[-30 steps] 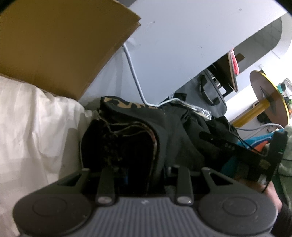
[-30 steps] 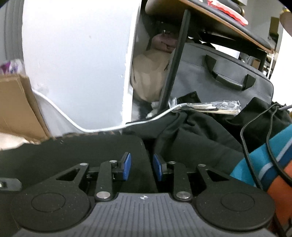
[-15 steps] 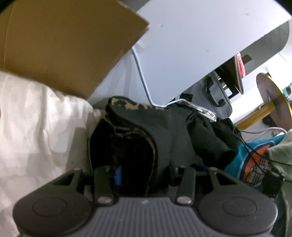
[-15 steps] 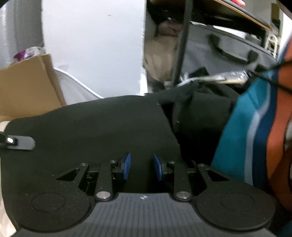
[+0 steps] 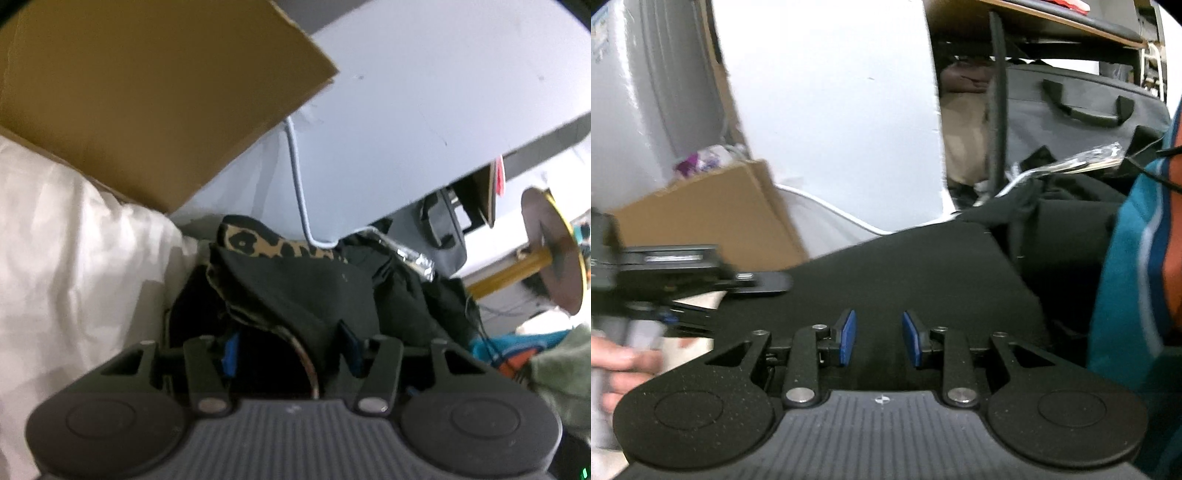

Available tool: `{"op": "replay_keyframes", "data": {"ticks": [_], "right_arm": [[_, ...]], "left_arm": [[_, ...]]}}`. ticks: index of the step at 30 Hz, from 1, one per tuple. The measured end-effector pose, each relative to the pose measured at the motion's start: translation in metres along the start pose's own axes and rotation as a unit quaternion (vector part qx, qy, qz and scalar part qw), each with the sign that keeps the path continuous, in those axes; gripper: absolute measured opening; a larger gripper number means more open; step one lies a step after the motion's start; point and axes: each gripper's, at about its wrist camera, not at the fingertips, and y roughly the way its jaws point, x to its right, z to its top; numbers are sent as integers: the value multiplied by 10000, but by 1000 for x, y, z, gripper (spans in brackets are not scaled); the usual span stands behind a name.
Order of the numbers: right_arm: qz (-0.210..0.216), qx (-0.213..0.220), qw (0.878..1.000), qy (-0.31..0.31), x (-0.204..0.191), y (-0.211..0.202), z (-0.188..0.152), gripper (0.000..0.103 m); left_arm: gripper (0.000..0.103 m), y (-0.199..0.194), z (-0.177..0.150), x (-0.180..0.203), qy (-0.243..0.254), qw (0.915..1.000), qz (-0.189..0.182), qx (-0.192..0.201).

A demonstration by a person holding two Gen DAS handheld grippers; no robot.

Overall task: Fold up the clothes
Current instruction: 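Press the shorts flat on the pile with both grippers, then open both grippers and release the folded shorts on the pile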

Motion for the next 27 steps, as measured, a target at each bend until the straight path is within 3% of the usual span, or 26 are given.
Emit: {"op": "replay_keyframes", "data": {"ticks": [1, 3, 5, 10, 17, 20, 22, 23, 24, 27], "right_arm": [[99, 10, 9999, 23, -5, 0, -1, 35], [272, -20, 9996, -35, -18, 3, -3, 35], [376, -59, 9992, -149, -30, 8, -6, 35], [471, -175, 9985, -217, -49, 21, -10, 35], [456, -385, 9979, -269, -57, 40, -17, 35], [426, -427, 9977, -318, -59, 45, -19, 35], [414, -419, 9977, -348, -60, 48, -21, 35], [407, -415, 9978, -331, -60, 48, -21, 36], [396, -413, 9979, -309, -60, 49, -21, 36], [377, -417, 9981, -266, -61, 49, -20, 36]], "left_arm": [[45, 2, 1, -2, -40, 10000, -55, 44], [23, 7, 4, -5, -129, 9998, -175, 44], [18, 7, 8, -5, -122, 9998, -155, 98], [12, -3, 23, -9, -187, 9991, -18, 369], [12, -12, 33, 5, 450, 9977, 365, 348], [19, -15, 33, 12, 693, 9953, 618, 257], [34, -20, 32, 16, 864, 9928, 795, 233], [50, -25, 32, 18, 946, 9914, 871, 261], [59, -30, 32, 20, 1012, 9902, 915, 283], [59, -43, 31, 25, 1167, 9881, 962, 291]]}}
